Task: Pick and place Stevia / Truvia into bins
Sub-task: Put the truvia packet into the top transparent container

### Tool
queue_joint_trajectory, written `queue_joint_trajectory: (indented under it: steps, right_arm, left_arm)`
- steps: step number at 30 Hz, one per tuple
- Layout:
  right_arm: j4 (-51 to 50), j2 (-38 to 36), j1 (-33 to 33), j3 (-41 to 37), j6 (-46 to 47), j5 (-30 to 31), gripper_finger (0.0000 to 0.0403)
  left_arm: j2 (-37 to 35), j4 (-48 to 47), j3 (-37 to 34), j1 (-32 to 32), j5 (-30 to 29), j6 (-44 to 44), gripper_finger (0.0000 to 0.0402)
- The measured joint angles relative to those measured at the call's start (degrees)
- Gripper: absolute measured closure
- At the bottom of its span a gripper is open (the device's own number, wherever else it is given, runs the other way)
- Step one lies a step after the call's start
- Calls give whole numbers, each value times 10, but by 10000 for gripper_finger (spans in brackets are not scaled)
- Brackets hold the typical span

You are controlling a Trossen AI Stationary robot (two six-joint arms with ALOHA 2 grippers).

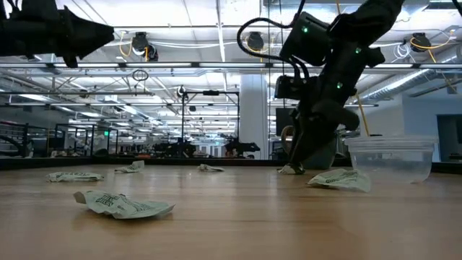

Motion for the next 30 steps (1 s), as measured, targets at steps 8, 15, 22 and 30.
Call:
queue_joint_trajectory:
  steps: [8,15,22,30]
  right_arm:
    - [8,26,-16,0,-22,4,289]
    - [29,24,-28,0,-40,28,290]
    - [27,24,-39,0,-40,28,338]
    - [30,24,-56,0,-32,29,391]
  left_arm:
    - [0,24,0,0,-3,21,273]
    - [0,22,0,0,-3,25,273]
    - [0,21,0,0,-3,24,273]
    - [0,21,0,0,-3,22,273]
